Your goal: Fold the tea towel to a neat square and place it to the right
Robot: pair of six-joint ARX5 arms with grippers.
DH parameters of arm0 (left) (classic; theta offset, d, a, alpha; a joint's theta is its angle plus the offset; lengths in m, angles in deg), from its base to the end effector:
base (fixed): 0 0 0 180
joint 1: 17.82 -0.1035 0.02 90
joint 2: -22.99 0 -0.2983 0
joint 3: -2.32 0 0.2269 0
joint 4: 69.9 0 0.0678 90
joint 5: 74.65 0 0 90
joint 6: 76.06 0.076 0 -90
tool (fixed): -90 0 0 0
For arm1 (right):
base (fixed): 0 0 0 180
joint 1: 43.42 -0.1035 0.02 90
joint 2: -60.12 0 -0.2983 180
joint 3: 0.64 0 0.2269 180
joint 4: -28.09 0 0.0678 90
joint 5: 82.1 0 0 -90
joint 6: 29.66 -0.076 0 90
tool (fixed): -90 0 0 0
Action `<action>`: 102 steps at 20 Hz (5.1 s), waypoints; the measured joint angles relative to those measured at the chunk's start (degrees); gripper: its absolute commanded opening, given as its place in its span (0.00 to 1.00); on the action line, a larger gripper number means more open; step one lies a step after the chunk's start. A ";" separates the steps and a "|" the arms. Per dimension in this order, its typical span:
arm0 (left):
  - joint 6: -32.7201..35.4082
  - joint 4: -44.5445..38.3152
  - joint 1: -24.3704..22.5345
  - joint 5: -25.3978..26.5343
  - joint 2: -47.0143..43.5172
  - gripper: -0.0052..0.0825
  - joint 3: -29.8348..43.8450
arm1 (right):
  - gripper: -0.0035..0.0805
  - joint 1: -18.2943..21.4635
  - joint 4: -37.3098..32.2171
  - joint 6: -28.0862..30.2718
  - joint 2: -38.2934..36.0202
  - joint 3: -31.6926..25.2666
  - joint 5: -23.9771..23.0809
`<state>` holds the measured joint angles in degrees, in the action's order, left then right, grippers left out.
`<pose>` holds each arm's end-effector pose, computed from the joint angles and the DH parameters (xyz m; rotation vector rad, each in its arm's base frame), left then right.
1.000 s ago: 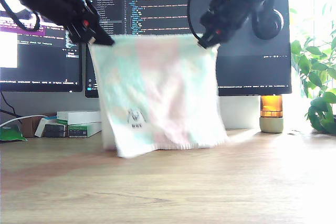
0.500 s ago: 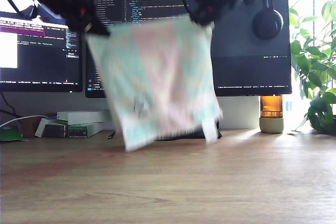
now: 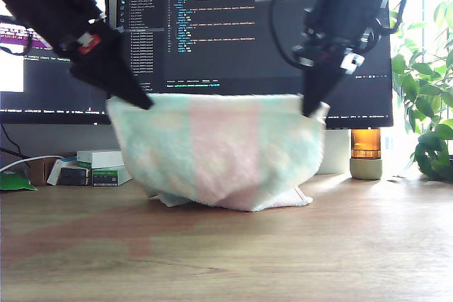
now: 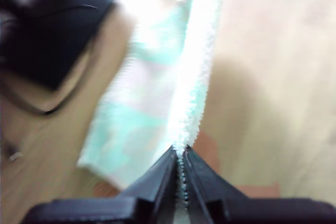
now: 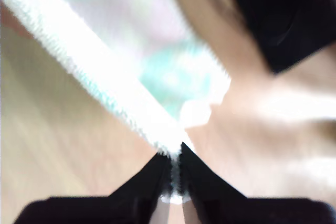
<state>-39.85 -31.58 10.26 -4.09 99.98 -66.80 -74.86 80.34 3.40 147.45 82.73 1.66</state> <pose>0.2300 -0.1514 0.2624 0.6235 0.5522 -1.0197 0.2707 0.1558 0.2667 -0.8438 0.8047 0.6722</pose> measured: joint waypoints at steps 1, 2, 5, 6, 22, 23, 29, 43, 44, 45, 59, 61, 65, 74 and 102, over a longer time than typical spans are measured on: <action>-0.02 0.72 0.81 -0.26 0.00 0.03 0.00 | 0.03 0.26 0.83 0.20 0.00 0.00 0.02; -0.02 1.49 1.64 -1.09 0.00 0.03 0.00 | 0.03 0.52 1.77 0.55 0.00 0.00 0.09; -0.59 3.45 4.20 -3.89 0.00 0.03 0.00 | 0.03 1.49 5.92 1.57 -0.33 0.00 1.16; -1.25 4.42 4.83 -4.74 0.00 0.03 0.00 | 0.03 1.68 7.85 1.99 -0.55 0.00 1.33; -4.15 -12.59 2.54 10.84 -0.02 0.03 0.00 | 0.03 2.86 -9.09 0.48 -1.09 0.00 1.38; -3.96 -14.88 1.07 11.06 -0.02 0.03 0.00 | 0.03 2.86 -13.07 0.13 -1.09 0.00 0.85; 0.37 -28.89 -2.03 15.28 -0.02 0.03 -0.09 | 0.03 1.62 -29.53 -4.37 -1.09 0.17 -7.50; -5.66 6.64 -1.07 -6.16 -0.02 0.03 -1.62 | 0.03 1.81 12.20 -6.69 -1.09 1.99 10.03; -6.25 8.31 -1.05 -7.48 -0.02 0.03 -1.62 | 0.03 1.84 14.67 -6.88 -1.09 2.01 11.13; -6.49 10.14 -0.70 -8.74 -0.02 0.03 -1.62 | 0.03 1.84 17.40 -7.28 -1.09 2.01 12.48; -10.93 26.77 8.63 -17.18 4.92 0.03 -1.62 | 0.03 1.81 36.68 -9.07 -1.09 -1.09 23.26; -10.49 26.93 10.78 -17.27 4.87 0.03 -1.62 | 0.03 1.84 36.22 -7.72 -1.09 -2.84 23.21; -9.11 20.87 11.30 -12.28 4.90 0.03 -1.60 | 0.03 1.99 29.07 -6.19 -1.07 -4.81 22.25; -7.48 9.03 4.50 -5.03 5.42 0.03 -1.62 | 0.03 3.98 16.13 -6.14 0.50 -4.79 15.91; -4.92 -5.77 0.74 -2.49 22.73 0.25 -1.62 | 0.28 5.88 -2.21 -7.52 11.10 -4.79 9.22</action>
<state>-44.77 -37.35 11.00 -6.58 122.71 -68.41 -68.98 78.13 -4.12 158.56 77.94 10.88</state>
